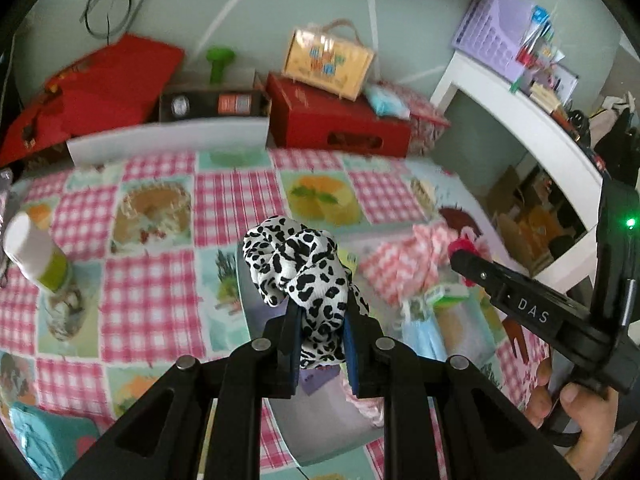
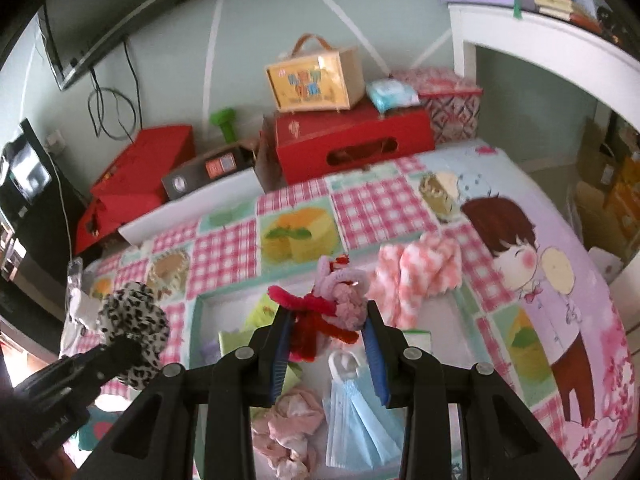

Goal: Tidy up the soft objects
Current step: 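Carry the scrunchie and plush toy over the white tray with both tools, then open the left tool to drop the scrunchie while the right tool drops the plush toy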

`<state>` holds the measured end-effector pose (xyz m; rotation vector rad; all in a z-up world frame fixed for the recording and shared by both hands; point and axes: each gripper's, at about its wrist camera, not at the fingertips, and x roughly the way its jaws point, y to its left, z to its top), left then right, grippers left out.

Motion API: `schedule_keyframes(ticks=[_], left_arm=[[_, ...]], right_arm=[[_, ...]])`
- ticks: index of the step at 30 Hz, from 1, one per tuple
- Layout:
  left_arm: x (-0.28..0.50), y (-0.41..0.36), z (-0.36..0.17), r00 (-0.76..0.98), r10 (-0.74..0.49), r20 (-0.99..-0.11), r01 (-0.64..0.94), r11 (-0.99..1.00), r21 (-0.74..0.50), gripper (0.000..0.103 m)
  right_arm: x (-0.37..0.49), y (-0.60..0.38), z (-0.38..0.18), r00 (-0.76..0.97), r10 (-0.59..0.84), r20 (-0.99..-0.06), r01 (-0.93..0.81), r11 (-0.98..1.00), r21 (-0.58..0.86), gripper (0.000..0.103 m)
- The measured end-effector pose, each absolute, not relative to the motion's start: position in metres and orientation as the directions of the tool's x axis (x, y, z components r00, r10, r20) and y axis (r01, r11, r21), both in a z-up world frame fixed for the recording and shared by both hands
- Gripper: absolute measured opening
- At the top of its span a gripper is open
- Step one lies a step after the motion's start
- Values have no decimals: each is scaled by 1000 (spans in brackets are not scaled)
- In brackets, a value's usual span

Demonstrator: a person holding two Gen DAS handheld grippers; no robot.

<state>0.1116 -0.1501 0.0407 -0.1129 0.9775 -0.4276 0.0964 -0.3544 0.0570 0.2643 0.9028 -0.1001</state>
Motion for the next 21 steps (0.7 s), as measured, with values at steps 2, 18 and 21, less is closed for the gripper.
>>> schedule_keyframes(ticks=[2,18,21], left_arm=[[116,-152,29,447,-403,-799,293,910,-295,19],[125,-170,-31,247,-284,-926,253,942,-221,34],[125,-172,-34,229,-270,-935,254,944,-210,44]], right_arm=[[100,-352,48,594,36,-804,189,965,183,37],[118,-338,-7,427,61,-902,186,971,154,37],[120,-338,-11,409,55,-911,190,971,144,41]])
